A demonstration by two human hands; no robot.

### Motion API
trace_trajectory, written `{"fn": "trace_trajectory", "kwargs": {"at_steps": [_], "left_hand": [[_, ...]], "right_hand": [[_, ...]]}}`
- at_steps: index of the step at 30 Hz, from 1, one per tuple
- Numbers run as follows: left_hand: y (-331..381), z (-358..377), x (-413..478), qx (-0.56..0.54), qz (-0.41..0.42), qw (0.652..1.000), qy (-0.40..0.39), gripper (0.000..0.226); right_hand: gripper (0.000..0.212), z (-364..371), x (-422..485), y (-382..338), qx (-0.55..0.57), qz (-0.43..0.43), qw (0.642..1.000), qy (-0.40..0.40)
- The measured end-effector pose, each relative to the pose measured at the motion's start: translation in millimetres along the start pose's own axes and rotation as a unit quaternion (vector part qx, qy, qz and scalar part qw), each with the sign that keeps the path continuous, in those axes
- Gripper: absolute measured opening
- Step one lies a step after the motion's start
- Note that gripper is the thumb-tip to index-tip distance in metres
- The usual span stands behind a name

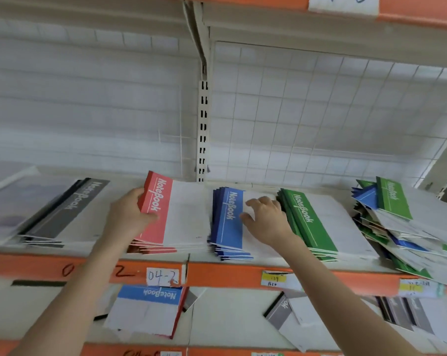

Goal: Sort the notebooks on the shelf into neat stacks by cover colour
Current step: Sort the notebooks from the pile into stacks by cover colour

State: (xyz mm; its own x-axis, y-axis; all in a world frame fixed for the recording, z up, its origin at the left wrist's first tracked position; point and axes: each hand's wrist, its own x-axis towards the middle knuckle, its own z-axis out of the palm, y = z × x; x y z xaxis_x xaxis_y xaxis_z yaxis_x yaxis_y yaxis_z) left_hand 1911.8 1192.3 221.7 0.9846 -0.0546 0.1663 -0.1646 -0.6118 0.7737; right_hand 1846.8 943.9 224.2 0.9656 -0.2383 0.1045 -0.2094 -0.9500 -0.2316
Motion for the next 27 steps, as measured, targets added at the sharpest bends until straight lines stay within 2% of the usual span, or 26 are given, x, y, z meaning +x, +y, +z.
{"fn": "trace_trajectory", "kwargs": {"at_steps": [3,6,9,11,16,20,27], "left_hand": [[-4,5,-4,0.216,0.047,0.975,0.030,0.038],[-3,14,-14,0.358,0.101,0.926,0.057,0.042],[-2,36,-37,0.334,0.234,0.912,0.051,0.039],[-5,49,-52,0.333,0.279,0.901,0.015,0.045],[-16,58,-55,0.338,0.277,0.899,-0.036,0.058],[-14,57,-49,0.319,0.280,0.904,-0.057,0.058],[33,77,-44,0.295,0.323,0.896,-0.082,0.062]], "right_hand": [[0.043,10,-1,-18,-0.005,-0.007,1.000,-0.008],[0.043,17,-5,-29,-0.004,-0.003,1.000,0.000],[0.042,22,-8,-36,0.003,0.006,1.000,0.006],[0.041,23,-9,-39,0.011,0.016,1.000,0.010],[0.041,23,-15,-44,0.027,0.034,0.998,0.041],[0.042,20,-22,-37,0.021,0.055,0.997,0.054],[0.043,2,-45,8,-0.025,0.103,0.992,0.072]]}}
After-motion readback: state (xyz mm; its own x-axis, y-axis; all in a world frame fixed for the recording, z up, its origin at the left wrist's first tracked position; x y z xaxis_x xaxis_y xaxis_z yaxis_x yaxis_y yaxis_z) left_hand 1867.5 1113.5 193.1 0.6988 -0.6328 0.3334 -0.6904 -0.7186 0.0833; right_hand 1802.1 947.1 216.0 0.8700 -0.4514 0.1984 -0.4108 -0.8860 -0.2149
